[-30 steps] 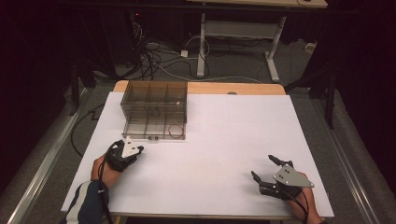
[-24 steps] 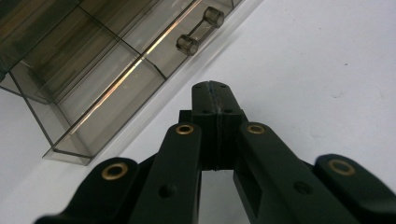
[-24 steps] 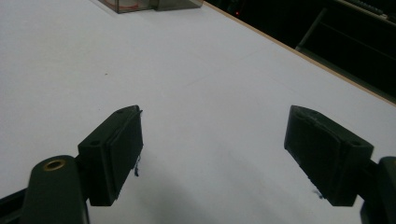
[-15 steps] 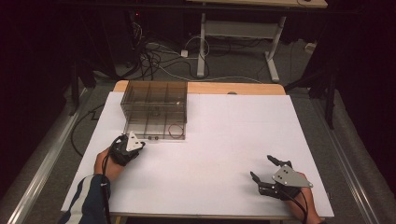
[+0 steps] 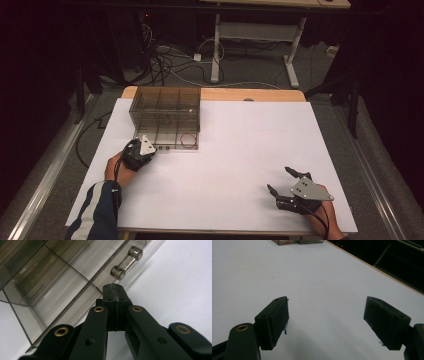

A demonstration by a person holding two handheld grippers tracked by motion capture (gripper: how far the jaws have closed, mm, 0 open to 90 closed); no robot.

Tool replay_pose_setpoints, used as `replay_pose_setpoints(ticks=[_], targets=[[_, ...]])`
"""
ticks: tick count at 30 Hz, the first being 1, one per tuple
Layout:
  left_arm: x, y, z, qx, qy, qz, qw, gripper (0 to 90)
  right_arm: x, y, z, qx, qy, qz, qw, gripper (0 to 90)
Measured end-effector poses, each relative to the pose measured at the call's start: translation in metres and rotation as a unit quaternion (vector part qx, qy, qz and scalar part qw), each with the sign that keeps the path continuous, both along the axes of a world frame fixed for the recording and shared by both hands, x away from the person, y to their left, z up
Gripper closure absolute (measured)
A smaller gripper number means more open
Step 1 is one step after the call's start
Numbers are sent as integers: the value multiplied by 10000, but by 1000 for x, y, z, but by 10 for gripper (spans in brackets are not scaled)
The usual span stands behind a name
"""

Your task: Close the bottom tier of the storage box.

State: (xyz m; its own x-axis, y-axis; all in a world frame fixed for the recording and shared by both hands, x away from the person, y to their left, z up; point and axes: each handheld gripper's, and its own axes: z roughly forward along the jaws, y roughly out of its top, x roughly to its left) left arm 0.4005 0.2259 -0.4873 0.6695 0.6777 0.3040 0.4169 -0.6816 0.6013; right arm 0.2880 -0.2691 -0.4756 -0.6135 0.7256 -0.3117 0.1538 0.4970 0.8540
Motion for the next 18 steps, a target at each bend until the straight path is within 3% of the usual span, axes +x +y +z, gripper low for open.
replay_pose_setpoints(ticks=[18], targets=[[7, -4, -1, 39, -43, -36, 10000, 874, -1, 0, 3, 38, -82, -1, 10000, 207]])
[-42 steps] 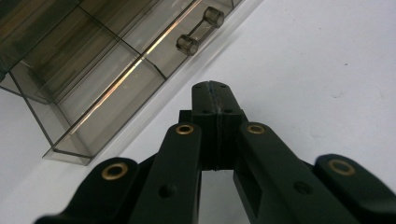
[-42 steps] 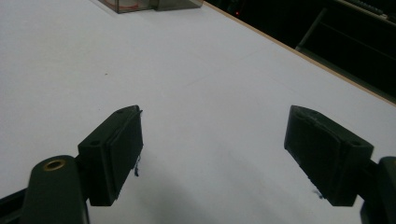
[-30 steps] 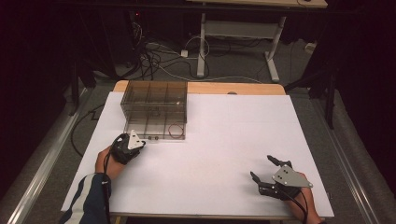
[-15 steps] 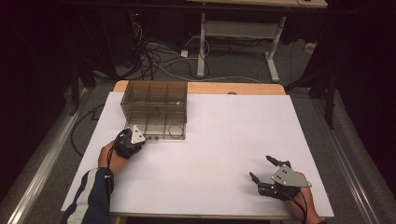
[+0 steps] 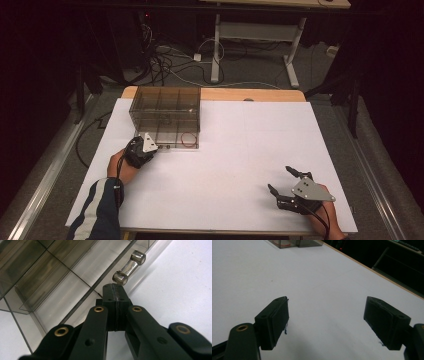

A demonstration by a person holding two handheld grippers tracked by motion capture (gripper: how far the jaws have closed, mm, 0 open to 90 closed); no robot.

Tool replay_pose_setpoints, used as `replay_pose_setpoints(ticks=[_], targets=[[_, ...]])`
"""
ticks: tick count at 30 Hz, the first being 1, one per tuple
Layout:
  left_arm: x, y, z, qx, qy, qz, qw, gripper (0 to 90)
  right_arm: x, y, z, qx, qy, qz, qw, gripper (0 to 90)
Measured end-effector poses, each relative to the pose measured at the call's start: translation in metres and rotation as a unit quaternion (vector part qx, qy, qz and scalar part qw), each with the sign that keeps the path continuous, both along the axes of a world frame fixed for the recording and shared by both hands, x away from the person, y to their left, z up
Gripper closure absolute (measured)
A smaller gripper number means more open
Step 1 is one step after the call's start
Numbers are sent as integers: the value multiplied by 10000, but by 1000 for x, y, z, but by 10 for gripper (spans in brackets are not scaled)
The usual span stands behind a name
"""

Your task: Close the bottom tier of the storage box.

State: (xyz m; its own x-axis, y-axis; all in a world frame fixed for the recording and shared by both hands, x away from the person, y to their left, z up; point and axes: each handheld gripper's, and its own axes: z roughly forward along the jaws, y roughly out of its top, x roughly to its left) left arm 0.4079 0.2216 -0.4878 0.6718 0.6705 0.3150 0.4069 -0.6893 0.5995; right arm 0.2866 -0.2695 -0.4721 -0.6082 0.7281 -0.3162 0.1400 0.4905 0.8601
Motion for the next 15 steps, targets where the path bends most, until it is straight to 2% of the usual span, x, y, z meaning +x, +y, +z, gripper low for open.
replay_pose_setpoints(ticks=[11, 15], targets=[[4, -5, -1, 215, -158, -94, 9996, 874, -1, -1, 0, -15, -9, -17, 10000, 207], [9, -6, 0, 200, -186, -47, 9996, 875, -1, 0, 1, -16, -13, -2, 10000, 207]])
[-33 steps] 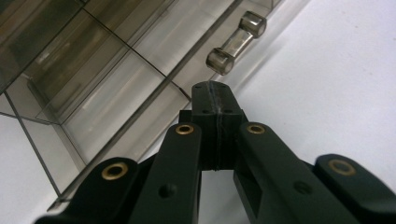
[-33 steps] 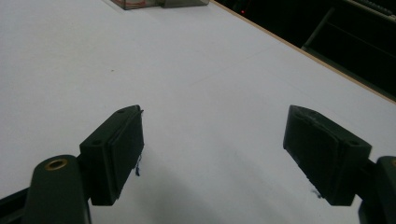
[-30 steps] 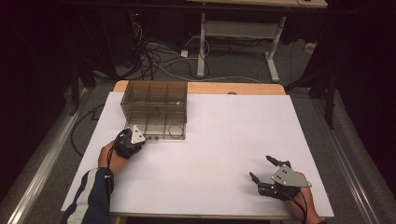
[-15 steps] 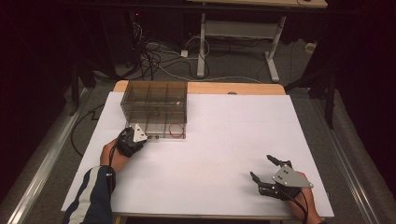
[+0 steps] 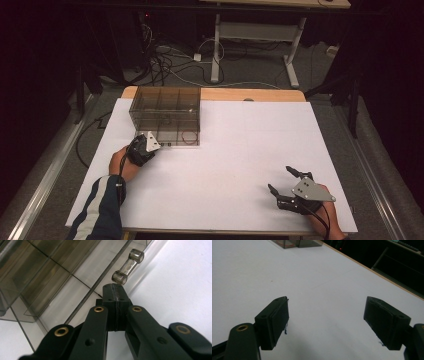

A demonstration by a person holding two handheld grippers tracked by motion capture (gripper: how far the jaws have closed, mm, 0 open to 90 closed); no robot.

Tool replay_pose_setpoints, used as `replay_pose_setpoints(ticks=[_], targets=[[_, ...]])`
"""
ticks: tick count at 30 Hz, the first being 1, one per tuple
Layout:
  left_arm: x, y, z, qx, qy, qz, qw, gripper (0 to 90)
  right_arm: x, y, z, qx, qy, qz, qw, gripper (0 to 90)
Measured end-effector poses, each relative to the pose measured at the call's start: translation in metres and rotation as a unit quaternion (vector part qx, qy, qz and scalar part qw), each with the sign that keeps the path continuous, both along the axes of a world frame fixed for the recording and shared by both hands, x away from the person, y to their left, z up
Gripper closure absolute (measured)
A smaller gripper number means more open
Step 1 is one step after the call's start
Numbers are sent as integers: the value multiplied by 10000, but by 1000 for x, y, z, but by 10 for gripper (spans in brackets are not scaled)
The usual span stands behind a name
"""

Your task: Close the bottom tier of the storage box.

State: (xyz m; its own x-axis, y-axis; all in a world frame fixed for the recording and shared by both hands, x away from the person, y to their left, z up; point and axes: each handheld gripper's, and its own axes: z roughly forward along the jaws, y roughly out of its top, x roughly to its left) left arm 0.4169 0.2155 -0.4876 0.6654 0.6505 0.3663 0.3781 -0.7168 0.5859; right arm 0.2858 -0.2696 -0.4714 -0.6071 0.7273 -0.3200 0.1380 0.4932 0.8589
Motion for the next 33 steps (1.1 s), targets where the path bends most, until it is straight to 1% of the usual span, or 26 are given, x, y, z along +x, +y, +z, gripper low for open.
replay_pose_setpoints(ticks=[2, 6, 10, 16, 18, 23, 25, 29, 31, 33], targets=[[3, -1, 0, 25, -17, 8, 10000, 875, 0, 0, 0, 4, 9, -1, 10000, 207], [6, 0, 0, 15, 23, 14, 10000, 875, 0, -1, -1, 8, 35, -25, 10000, 208], [9, 0, -1, 43, 5, 10, 10000, 874, 0, 0, -1, -41, 38, 1, 10000, 209], [11, 0, -2, 14, -11, 3, 10000, 875, 1, -1, -1, -23, 41, -29, 10000, 212], [12, 0, -2, 6, 14, 12, 10000, 875, 1, 0, -1, -31, 40, -18, 10000, 212], [16, -1, -1, 73, 10, 34, 10000, 875, 1, -1, -1, -15, 49, -25, 10000, 212], [18, -1, -2, 49, -5, 48, 10000, 875, 1, -1, -1, -19, 60, -24, 10000, 215], [22, 2, -3, -104, -21, 73, 9999, 875, 1, 1, 0, -17, 71, 14, 10000, 221], [24, 2, -3, -61, -29, 107, 9999, 875, 0, 2, 0, -26, 64, 21, 10000, 221], [26, 2, -3, -93, -39, 122, 9999, 875, 0, 2, 0, -32, 75, 33, 10000, 221]])
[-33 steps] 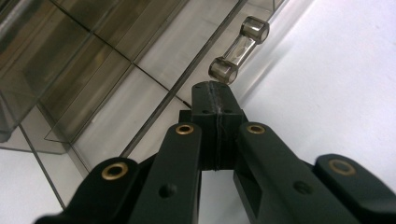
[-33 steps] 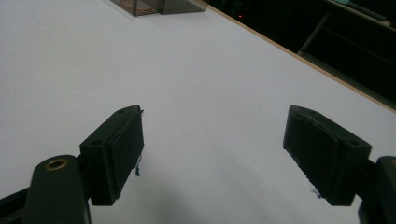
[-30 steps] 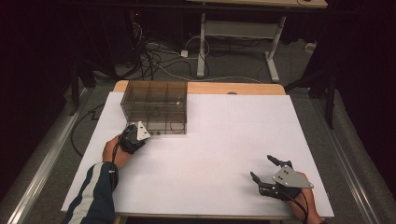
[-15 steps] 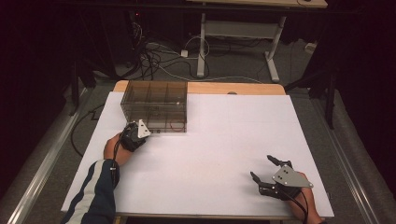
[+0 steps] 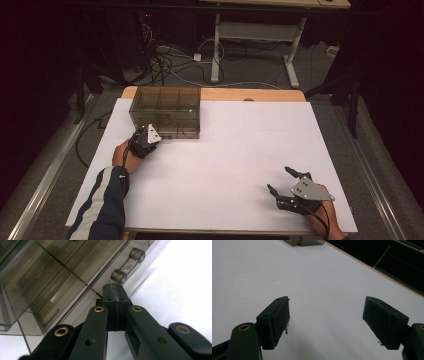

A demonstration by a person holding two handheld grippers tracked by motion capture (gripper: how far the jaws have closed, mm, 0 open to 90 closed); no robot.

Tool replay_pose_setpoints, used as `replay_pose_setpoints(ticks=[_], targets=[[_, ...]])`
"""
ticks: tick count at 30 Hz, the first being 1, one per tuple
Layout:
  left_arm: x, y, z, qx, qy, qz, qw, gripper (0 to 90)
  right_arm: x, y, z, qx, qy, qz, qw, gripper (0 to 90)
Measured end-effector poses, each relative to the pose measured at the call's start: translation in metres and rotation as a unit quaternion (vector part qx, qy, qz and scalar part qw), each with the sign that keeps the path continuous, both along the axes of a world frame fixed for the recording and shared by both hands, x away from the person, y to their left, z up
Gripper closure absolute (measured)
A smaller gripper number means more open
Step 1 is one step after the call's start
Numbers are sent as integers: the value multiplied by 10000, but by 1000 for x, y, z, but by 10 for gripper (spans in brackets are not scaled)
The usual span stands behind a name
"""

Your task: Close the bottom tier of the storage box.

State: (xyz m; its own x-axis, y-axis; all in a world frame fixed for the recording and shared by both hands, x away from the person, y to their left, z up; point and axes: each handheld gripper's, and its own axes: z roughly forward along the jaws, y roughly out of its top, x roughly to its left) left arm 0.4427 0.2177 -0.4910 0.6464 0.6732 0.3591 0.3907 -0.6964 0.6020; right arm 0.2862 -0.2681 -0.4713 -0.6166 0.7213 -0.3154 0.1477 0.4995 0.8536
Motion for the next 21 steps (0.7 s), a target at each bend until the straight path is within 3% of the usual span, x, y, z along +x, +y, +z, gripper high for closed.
replay_pose_setpoints(ticks=[3, 21], targets=[[2, -1, 0, 45, 10, 21, 10000, 875, 0, -1, 1, 83, 64, -5, 9999, 223], [11, -4, 0, 126, -65, 121, 9998, 875, 0, 0, 1, 30, 35, 30, 10000, 225]])
